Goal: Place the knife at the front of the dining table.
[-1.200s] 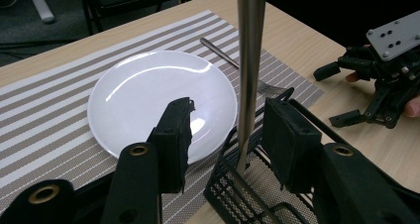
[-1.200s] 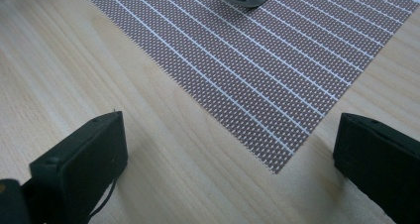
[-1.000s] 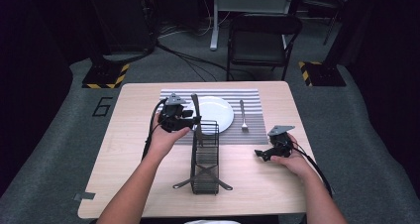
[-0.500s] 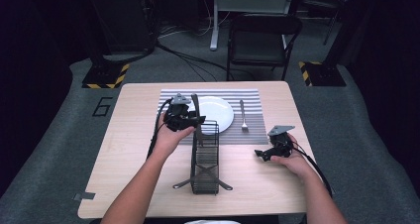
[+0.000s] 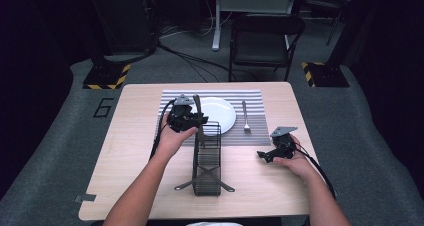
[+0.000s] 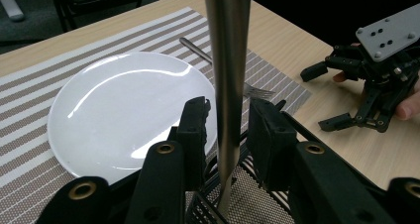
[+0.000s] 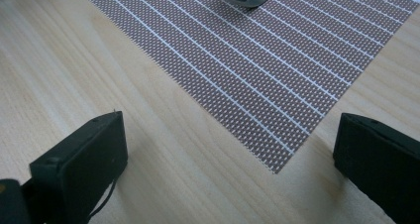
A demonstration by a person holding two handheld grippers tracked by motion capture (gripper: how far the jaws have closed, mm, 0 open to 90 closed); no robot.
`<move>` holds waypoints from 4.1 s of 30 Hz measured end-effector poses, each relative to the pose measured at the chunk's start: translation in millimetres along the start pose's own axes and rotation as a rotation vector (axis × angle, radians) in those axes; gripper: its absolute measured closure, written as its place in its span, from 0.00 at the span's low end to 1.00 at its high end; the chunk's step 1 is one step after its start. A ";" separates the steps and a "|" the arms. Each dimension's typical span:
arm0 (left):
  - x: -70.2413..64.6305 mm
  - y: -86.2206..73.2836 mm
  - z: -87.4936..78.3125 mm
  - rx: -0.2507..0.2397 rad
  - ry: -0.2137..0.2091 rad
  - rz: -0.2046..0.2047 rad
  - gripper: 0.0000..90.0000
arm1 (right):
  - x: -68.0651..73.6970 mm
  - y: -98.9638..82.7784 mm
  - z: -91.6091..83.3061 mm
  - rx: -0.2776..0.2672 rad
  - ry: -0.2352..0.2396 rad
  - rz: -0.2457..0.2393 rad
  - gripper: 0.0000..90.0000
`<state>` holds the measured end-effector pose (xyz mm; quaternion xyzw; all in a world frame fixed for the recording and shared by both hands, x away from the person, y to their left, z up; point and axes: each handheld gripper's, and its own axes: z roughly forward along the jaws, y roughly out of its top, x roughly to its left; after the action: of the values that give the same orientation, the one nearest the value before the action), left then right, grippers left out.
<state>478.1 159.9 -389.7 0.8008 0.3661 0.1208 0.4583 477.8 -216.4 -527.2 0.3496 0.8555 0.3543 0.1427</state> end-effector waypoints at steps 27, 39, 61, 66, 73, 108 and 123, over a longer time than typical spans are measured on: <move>-11.7 -6.5 -13.4 -0.028 0.009 0.025 0.91 | 0.0 0.0 -0.1 0.000 0.000 0.000 0.00; -19.6 13.0 -32.3 -0.036 0.019 0.060 0.91 | -0.1 0.0 0.0 0.000 0.000 -0.001 0.00; -28.3 54.7 -63.0 -0.056 0.054 0.088 0.91 | -0.1 0.0 0.0 0.000 0.000 -0.001 0.00; -27.8 61.0 -72.8 -0.081 0.064 0.088 0.91 | -0.1 0.0 0.0 0.000 0.000 -0.001 0.00; -23.9 67.6 -87.0 -0.096 0.091 0.093 0.91 | -0.1 0.0 0.0 0.000 0.000 -0.001 0.00; 30.6 19.7 -78.4 -0.028 0.253 -0.003 0.92 | 0.0 0.0 0.0 0.000 0.000 0.001 0.00; 57.1 -12.5 -63.5 0.009 0.283 -0.078 0.92 | -0.6 -0.1 -0.2 0.002 0.001 -0.008 0.00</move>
<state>478.7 244.6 -373.1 0.7630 0.4585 0.2127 0.4030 478.1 -216.9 -527.2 0.3460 0.8574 0.3529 0.1434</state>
